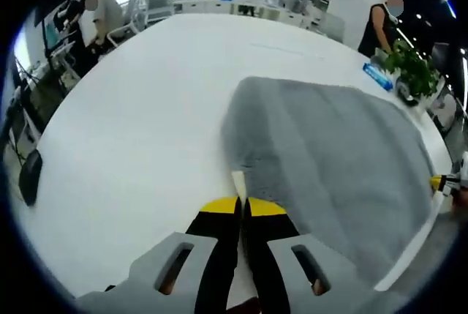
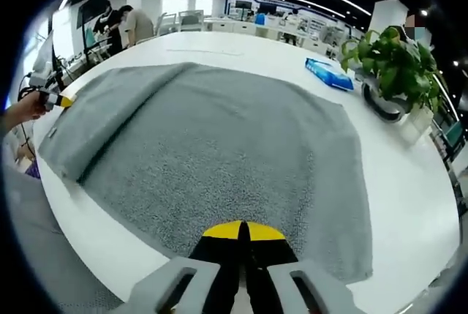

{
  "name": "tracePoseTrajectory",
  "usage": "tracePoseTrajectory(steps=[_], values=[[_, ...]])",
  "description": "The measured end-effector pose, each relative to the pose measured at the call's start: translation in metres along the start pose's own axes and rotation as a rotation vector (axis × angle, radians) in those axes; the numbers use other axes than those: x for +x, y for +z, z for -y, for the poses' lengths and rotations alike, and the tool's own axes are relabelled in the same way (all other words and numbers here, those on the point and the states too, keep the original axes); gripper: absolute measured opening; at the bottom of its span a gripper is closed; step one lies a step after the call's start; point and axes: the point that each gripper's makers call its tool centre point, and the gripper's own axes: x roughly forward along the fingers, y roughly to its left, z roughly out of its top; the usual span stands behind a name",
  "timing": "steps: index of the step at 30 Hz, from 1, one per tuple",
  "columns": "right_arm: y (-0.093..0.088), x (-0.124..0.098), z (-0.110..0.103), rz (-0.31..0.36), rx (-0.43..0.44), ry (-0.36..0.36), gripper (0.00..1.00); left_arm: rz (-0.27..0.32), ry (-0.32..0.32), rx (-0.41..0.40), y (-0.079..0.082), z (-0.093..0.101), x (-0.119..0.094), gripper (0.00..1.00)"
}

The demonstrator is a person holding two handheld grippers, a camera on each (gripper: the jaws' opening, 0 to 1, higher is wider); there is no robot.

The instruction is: Open the folded towel by lifting each exposed corner and separating the folded layers until the towel lies flat within the target outline without major curled edges

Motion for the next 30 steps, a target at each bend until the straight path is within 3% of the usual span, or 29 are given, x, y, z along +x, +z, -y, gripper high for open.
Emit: tracePoseTrajectory(steps=[7,9,13,19,21,30], values=[[-0.011,-0.006,0.023,-0.028,0.018,-0.034,0.0,-0.006,0.042,0.01,0.006,-0.027,-0.002,0.02],[-0.011,-0.006,0.022,-0.02,0.056,-0.022,0.0,-0.013,0.016,-0.05,0.004,-0.025,-0.001,0.02],[-0.011,-0.006,0.02,-0.018,0.049,-0.033,0.0,-0.014,0.006,-0.071,0.004,-0.025,-0.002,0.03],[-0.011,-0.007,0.021,-0.003,0.056,-0.043,0.0,0.091,0.04,0.019,0.031,-0.031,0.001,0.1],[-0.011,-0.006,0.021,-0.002,0.071,-0.037,0.0,0.112,0.018,-0.004,0.041,-0.028,0.005,0.13],[-0.012,-0.006,0.02,-0.003,0.07,-0.032,0.0,0.115,-0.006,-0.059,0.06,-0.024,0.036,0.15]])
